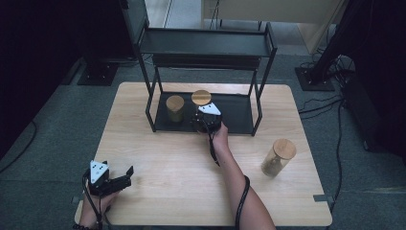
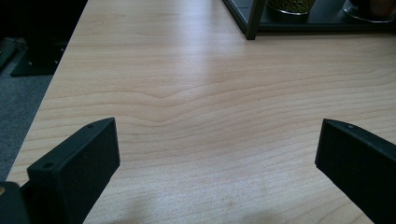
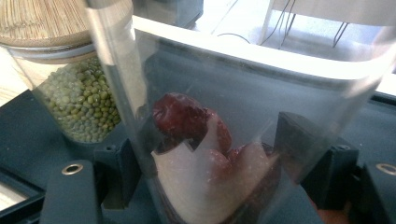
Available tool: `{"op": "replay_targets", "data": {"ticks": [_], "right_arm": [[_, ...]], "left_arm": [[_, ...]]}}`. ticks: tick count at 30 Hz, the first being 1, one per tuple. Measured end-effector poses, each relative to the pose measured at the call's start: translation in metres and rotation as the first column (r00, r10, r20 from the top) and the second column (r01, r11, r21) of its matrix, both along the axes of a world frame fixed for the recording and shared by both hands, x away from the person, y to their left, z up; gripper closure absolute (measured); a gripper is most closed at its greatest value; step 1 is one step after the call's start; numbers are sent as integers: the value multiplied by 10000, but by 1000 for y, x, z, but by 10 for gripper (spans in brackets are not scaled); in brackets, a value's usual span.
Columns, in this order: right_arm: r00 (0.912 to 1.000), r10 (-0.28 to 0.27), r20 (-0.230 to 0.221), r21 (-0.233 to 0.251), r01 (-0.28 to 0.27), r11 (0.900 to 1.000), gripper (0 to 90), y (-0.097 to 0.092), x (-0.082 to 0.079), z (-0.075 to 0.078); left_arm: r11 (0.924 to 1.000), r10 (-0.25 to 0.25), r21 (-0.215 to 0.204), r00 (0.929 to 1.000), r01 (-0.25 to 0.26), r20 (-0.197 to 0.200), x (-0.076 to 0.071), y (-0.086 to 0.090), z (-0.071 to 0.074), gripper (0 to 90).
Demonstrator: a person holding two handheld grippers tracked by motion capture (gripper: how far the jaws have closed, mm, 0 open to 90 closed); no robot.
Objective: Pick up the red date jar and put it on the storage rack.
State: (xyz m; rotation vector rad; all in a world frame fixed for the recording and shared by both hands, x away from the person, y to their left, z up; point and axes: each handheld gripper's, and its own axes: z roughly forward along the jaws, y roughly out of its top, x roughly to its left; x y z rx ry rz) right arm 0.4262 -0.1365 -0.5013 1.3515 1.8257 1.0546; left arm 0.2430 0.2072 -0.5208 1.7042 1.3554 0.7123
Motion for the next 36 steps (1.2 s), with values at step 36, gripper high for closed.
{"op": "replay_targets", "data": {"ticks": [36], "right_arm": [[9931, 997, -614, 354, -977, 9946, 18, -4, -28, -14]], "left_arm": [[9998, 34, 173, 10000, -33, -24, 0, -2, 0, 1]]}}
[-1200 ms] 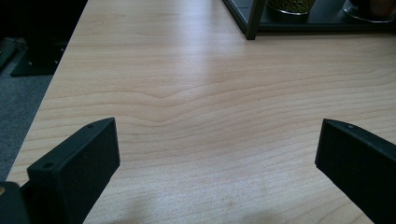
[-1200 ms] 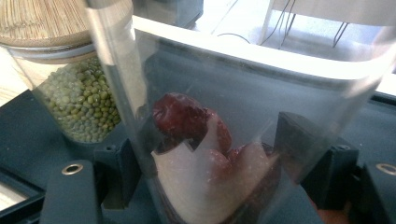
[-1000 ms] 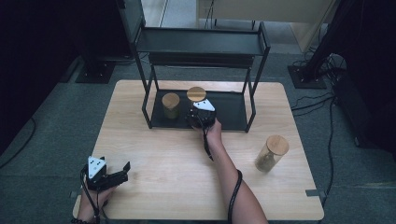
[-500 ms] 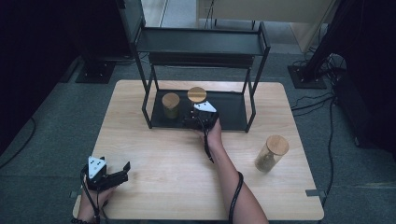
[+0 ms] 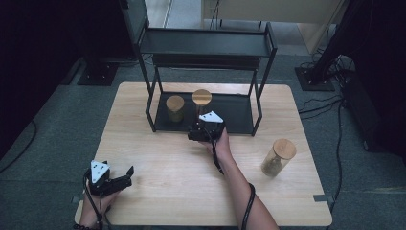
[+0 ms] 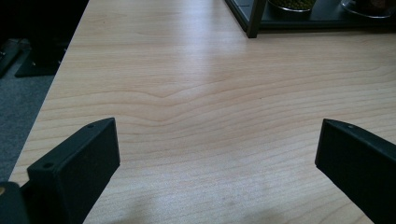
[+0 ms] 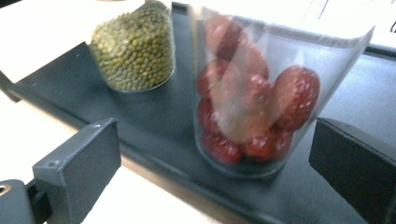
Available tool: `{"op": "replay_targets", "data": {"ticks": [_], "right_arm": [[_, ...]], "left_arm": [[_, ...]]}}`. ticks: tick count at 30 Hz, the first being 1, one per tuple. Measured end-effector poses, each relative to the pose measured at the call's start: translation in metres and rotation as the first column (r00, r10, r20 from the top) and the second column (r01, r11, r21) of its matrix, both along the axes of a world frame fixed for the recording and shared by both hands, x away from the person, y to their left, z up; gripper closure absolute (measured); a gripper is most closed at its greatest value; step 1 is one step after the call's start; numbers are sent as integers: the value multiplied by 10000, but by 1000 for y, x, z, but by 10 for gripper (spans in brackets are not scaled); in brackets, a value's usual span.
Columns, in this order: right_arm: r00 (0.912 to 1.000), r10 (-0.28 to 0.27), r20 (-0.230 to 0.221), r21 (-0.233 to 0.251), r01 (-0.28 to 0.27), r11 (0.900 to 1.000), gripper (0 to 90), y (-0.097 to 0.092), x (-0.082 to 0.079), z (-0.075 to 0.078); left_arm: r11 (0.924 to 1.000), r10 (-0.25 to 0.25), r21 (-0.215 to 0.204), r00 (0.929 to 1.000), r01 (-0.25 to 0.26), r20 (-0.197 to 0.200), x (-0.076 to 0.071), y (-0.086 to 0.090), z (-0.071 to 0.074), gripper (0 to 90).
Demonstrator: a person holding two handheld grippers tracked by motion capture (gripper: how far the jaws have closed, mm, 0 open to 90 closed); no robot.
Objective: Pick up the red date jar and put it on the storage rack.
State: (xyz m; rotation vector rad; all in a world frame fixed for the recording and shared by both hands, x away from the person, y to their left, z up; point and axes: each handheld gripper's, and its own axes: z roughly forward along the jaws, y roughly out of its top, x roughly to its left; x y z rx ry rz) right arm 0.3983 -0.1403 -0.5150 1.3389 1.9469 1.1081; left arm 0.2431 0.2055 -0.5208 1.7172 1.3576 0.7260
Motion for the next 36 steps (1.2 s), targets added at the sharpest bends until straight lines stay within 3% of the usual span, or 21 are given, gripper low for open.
{"op": "replay_targets", "data": {"ticks": [7, 16, 36], "right_arm": [[9996, 234, -126, -209, -237, 9995, 18, 2, -12, -2], [9997, 129, -195, -211, -133, 9997, 19, -4, -24, -3], [9998, 122, 135, -357, -117, 9993, 19, -15, -58, -4]], "left_arm": [[10000, 4, 71, 10000, -4, -13, 0, -1, 0, 0], [10000, -4, 100, 10000, 4, -24, 0, -1, 0, 1], [9998, 4, 180, 10000, -4, -34, 0, -2, 0, 1]]}}
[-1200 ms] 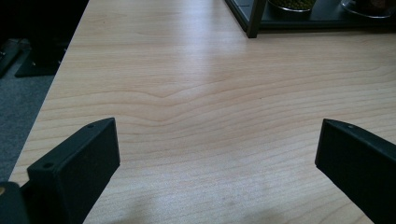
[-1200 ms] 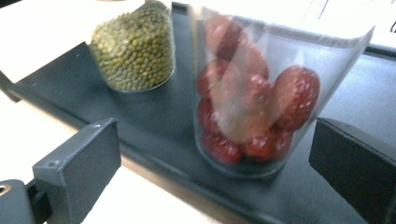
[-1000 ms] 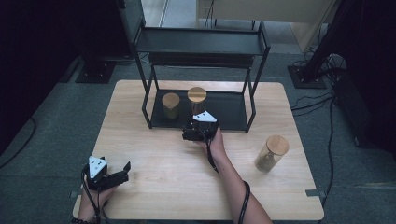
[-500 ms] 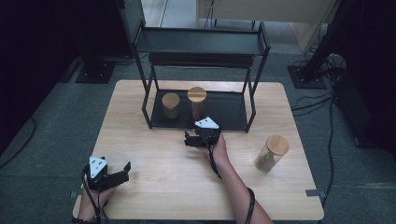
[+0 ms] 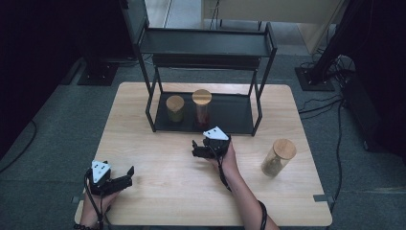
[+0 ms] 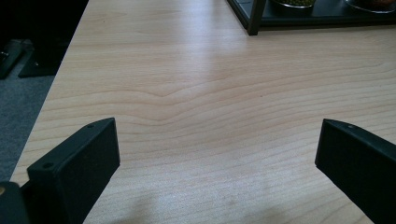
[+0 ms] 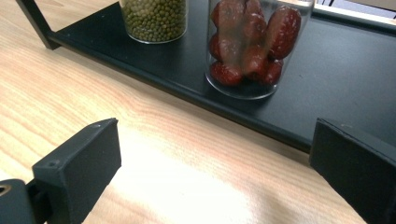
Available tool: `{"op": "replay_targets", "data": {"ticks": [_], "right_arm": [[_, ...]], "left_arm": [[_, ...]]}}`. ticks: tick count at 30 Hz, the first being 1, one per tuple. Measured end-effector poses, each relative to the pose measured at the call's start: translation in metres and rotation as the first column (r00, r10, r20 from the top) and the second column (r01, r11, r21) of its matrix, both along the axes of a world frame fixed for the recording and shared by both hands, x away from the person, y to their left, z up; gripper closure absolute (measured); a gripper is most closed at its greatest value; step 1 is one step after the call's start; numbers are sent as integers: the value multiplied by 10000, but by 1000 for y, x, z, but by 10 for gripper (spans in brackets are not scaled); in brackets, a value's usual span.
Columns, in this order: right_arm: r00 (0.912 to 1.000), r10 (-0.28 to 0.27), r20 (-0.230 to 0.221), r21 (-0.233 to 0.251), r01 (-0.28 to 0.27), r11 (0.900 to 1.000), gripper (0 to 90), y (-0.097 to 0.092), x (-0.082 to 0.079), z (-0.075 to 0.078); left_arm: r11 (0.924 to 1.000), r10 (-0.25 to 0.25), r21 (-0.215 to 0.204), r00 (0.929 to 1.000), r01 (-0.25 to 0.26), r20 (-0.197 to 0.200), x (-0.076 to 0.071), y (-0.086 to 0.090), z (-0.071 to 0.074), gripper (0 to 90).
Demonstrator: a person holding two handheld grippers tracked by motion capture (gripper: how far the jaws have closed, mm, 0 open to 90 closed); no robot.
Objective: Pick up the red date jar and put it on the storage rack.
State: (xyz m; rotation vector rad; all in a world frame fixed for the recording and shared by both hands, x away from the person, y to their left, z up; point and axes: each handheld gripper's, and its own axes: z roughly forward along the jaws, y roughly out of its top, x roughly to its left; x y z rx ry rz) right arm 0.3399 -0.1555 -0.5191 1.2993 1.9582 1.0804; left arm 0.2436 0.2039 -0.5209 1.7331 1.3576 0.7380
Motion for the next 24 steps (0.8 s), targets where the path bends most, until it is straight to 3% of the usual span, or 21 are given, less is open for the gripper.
{"op": "replay_targets", "data": {"ticks": [24], "right_arm": [[9999, -118, 90, -69, 119, 9999, 19, -17, -28, 0]], "left_arm": [[9999, 22, 105, 10000, -22, -27, 0, -1, 0, 0]]}}
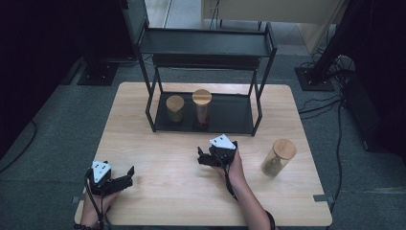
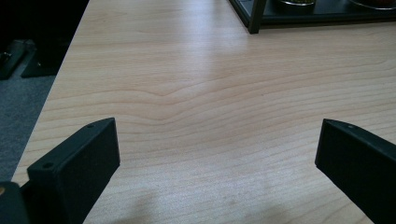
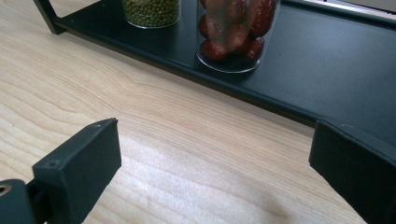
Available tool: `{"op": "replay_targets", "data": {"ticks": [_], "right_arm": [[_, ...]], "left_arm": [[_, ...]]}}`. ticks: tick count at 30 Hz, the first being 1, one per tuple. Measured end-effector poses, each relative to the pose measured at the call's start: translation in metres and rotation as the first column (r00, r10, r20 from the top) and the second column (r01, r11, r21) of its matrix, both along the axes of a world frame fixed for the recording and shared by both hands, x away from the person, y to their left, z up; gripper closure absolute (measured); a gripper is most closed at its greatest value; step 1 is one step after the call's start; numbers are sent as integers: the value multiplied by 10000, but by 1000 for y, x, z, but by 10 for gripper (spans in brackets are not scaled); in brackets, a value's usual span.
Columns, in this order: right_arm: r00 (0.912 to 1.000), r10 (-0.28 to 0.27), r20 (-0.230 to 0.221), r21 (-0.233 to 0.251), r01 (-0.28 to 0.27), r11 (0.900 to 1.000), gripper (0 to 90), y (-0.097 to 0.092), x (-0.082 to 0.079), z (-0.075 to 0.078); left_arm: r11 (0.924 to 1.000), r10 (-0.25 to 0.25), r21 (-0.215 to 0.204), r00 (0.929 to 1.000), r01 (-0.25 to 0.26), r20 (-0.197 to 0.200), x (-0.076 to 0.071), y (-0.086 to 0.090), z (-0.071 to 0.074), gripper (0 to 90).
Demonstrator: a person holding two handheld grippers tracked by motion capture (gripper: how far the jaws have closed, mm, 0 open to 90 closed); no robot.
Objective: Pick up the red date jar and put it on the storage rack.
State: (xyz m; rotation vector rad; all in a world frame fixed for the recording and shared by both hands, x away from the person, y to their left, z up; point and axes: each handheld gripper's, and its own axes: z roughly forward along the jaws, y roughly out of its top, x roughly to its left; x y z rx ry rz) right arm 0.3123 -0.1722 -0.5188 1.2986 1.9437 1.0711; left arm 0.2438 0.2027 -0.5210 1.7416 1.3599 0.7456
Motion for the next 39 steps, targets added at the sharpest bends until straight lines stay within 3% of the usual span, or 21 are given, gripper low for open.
{"op": "replay_targets", "data": {"ticks": [39], "right_arm": [[9995, -38, 317, -179, 44, 9998, 19, -23, -54, 0]], "left_arm": [[9999, 56, 125, 10000, -56, 16, 0, -1, 0, 0]]}}
